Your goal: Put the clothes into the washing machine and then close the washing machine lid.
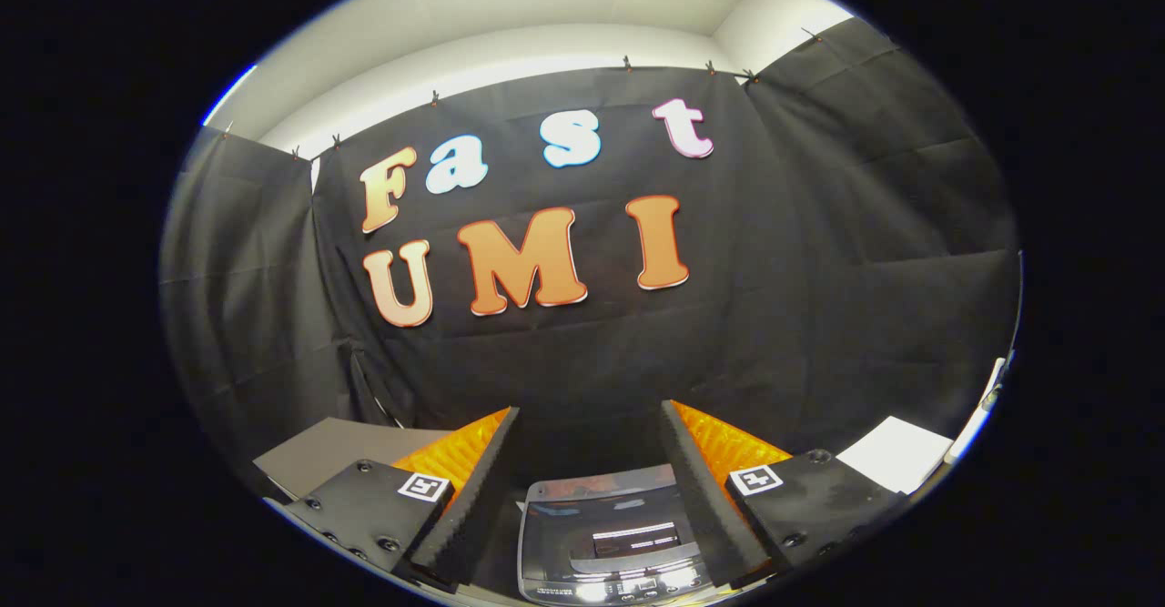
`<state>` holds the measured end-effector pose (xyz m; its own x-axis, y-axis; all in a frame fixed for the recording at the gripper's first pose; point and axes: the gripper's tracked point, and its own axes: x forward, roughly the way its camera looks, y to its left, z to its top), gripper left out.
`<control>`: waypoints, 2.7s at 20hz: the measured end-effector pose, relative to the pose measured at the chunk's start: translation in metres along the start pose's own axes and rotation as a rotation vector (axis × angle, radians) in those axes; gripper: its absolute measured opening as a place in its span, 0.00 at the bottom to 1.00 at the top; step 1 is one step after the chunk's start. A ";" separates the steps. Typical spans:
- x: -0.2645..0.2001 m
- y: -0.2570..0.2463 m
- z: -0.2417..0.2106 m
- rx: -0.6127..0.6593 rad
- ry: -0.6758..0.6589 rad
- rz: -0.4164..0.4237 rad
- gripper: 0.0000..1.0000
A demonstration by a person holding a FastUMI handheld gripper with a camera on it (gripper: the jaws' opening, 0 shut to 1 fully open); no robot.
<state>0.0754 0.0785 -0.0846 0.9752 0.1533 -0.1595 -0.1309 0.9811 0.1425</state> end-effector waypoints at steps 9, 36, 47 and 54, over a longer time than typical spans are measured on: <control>-0.072 -0.059 0.073 -0.036 -0.078 -0.005 0.96; -0.190 -0.189 0.072 -0.038 -0.107 -0.031 0.96; -0.168 -0.168 0.055 -0.027 -0.077 -0.001 0.96; -0.166 -0.173 0.052 -0.017 -0.074 -0.014 0.96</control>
<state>-0.0549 -0.1226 -0.0320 0.9875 0.1306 -0.0882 -0.1192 0.9851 0.1237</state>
